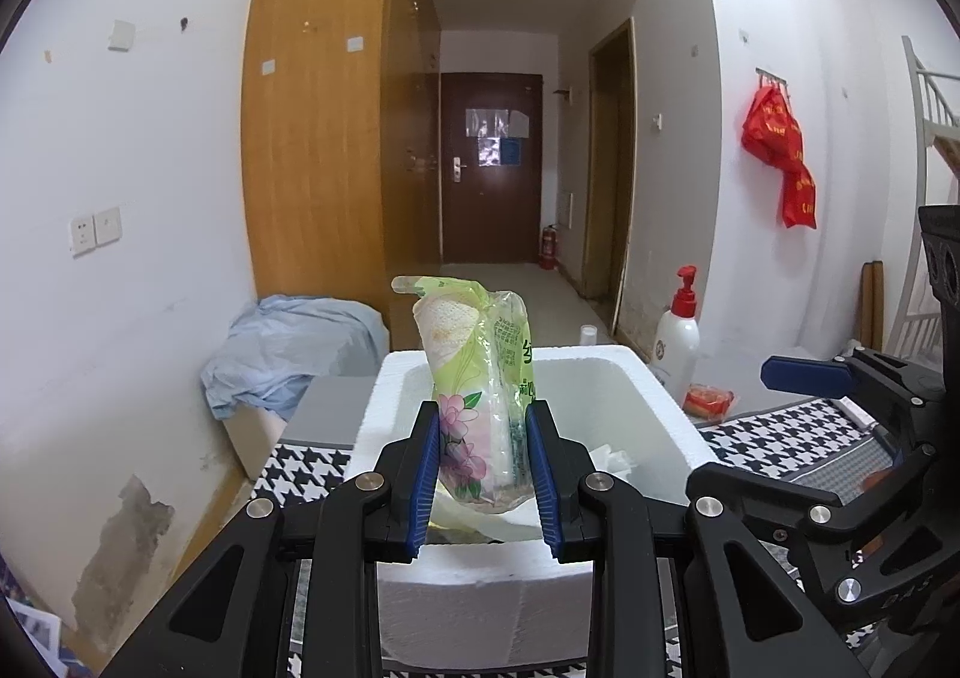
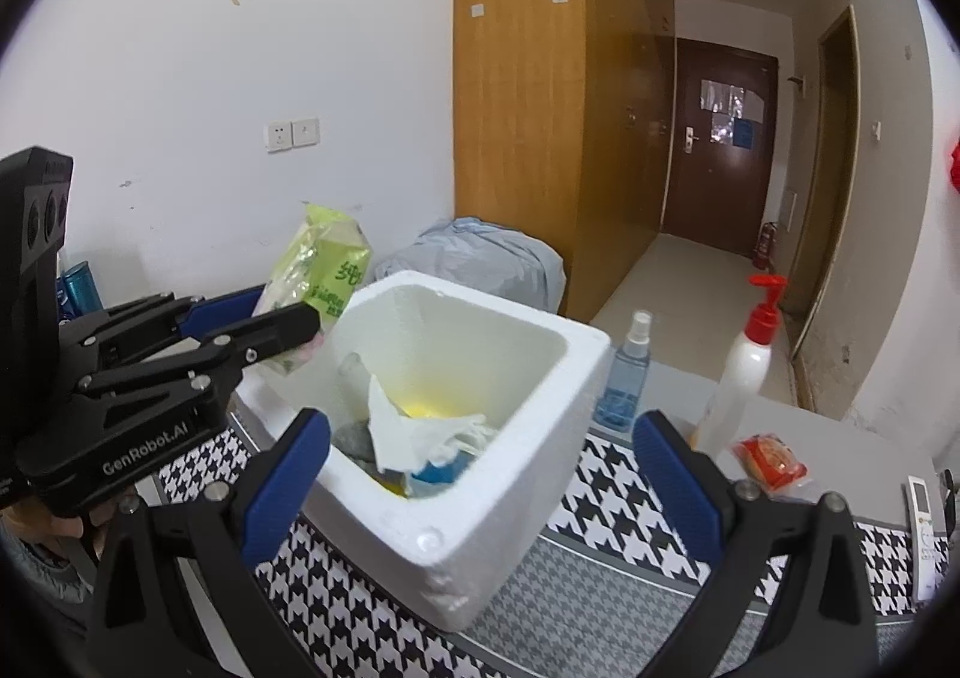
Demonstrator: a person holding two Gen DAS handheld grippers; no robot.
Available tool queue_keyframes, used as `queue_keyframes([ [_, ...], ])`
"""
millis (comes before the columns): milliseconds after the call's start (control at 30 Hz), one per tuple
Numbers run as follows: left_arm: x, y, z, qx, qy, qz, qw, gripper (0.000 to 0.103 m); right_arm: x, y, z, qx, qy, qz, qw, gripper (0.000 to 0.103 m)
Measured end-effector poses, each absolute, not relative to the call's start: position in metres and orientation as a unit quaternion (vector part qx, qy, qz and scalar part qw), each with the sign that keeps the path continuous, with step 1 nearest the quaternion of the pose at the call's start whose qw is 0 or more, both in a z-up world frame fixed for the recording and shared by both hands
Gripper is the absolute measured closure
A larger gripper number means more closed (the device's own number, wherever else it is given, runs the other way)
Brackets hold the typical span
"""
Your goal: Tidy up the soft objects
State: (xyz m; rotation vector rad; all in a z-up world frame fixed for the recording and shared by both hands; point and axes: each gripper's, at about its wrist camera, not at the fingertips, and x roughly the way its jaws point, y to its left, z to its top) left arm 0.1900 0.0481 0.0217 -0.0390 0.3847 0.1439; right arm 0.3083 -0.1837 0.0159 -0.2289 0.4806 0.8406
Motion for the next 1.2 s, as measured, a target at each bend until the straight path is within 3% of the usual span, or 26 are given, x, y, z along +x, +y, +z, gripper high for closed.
queue_keyframes([
  [533, 0.211, 0.029, 0.020, -0.011, 0.206, 0.055, 0.977, 0.073, 0.309, -0.222, 0.016, -0.097, 0.230, 0.371, 0.895, 0.001],
  [567, 0.212, 0.030, 0.020, -0.014, 0.208, 0.055, 0.976, 0.068, 0.309, -0.225, 0.016, -0.097, 0.229, 0.368, 0.896, 0.001],
  [633, 0.213, 0.030, 0.020, -0.017, 0.207, 0.065, 0.976, 0.050, 0.309, -0.228, 0.016, -0.096, 0.230, 0.364, 0.897, 0.001],
  [700, 0.211, 0.031, 0.021, -0.017, 0.201, 0.076, 0.977, 0.024, 0.309, -0.232, 0.016, -0.095, 0.230, 0.360, 0.899, 0.001],
  [800, 0.207, 0.030, 0.024, -0.021, 0.188, 0.086, 0.978, 0.007, 0.307, -0.237, 0.017, -0.091, 0.228, 0.359, 0.901, 0.001],
  [867, 0.205, 0.027, 0.026, -0.021, 0.183, 0.089, 0.979, 0.001, 0.307, -0.240, 0.017, -0.090, 0.227, 0.357, 0.902, 0.001],
  [1200, 0.193, 0.014, 0.032, -0.013, 0.171, 0.083, 0.982, 0.001, 0.299, -0.256, 0.020, -0.080, 0.213, 0.352, 0.908, 0.001],
])
